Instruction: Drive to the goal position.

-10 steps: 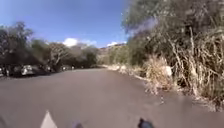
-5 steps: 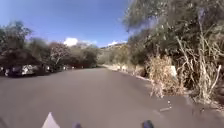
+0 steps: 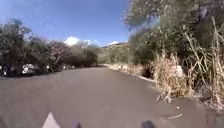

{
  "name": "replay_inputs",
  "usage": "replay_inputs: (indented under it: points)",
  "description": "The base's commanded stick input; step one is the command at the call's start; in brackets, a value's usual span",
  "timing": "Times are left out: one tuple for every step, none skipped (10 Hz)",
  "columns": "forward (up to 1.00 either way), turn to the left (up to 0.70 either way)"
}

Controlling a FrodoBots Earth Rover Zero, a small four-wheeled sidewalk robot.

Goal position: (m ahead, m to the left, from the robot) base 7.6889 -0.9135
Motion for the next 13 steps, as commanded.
replay_inputs:
  points:
    - [0.5,0.0]
    - [0.5,0.0]
    - [0.5,0.0]
    - [0.5,0.0]
    - [0.5,0.0]
    - [0.5,0.0]
    - [0.5,0.0]
    - [0.5,0.0]
    - [0.5,0.0]
    - [0.5,0.0]
    - [0.5,-0.5]
    - [0.5,-0.5]
    - [0.5,-0.5]
